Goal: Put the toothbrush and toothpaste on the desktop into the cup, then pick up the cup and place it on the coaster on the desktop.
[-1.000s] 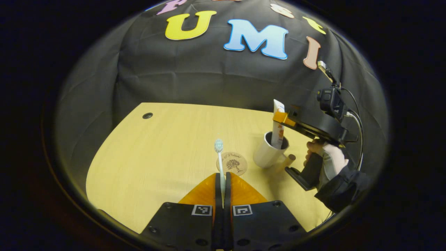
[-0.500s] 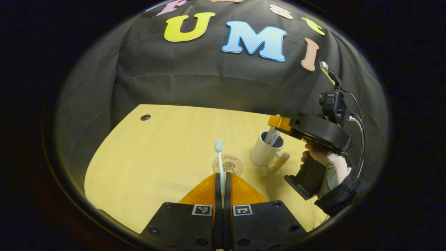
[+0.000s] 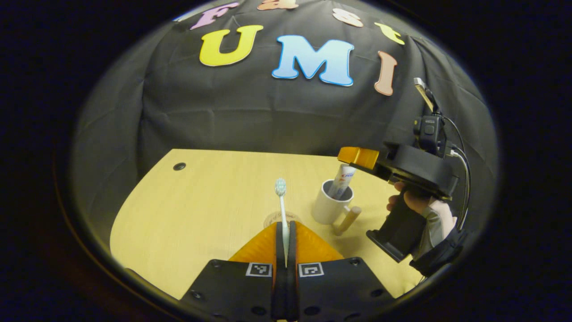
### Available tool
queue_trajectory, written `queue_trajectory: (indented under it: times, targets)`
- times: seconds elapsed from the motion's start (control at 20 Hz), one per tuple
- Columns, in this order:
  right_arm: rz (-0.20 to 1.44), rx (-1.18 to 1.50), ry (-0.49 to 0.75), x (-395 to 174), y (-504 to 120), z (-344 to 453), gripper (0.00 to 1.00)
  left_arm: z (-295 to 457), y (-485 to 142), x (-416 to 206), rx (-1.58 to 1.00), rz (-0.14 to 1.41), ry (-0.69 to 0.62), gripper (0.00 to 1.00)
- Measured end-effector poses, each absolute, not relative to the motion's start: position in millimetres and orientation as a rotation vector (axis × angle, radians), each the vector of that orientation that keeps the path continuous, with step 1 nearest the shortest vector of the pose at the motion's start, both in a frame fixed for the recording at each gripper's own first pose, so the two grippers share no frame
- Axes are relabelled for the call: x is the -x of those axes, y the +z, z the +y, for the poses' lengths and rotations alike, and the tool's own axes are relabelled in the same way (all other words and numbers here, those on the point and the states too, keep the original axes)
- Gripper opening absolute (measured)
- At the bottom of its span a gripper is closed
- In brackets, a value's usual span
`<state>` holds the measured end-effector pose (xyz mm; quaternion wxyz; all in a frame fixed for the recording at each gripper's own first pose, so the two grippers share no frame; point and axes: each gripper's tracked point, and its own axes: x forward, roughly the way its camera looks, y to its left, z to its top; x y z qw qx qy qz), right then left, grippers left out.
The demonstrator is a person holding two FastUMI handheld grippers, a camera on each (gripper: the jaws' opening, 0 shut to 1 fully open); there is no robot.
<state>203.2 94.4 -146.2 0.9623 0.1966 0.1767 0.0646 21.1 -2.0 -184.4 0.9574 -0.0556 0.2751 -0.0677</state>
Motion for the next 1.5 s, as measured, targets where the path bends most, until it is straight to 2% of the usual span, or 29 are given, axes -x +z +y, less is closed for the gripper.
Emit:
queue_trajectory:
  times: [0.45, 0.5, 1.05, 1.3, 1.5]
  targets:
    - [0.274, -0.438, 0.043, -195.6, -110.7, 22.6, 0.66, -39.5, -155.8, -64.2, 0.136, 0.425, -0.254, 0.07]
    - [0.275, -0.435, 0.035, -192.3, -112.4, 14.6, 0.64, -42.7, -153.3, -71.7, 0.151, 0.415, -0.264, 0.06]
    - [0.340, -0.470, -0.072, -149.0, -154.5, -63.9, 0.66, -83.5, -133.9, -162.2, 0.187, 0.277, -0.400, 0.06]
    - [0.357, -0.483, -0.103, -135.0, -175.7, -85.9, 0.64, -83.9, -134.2, -194.2, 0.229, 0.250, -0.422, 0.07]
    - [0.380, -0.496, -0.129, -123.3, -194.9, -99.9, 0.66, -92.6, -125.3, -216.1, 0.204, 0.197, -0.438, 0.06]
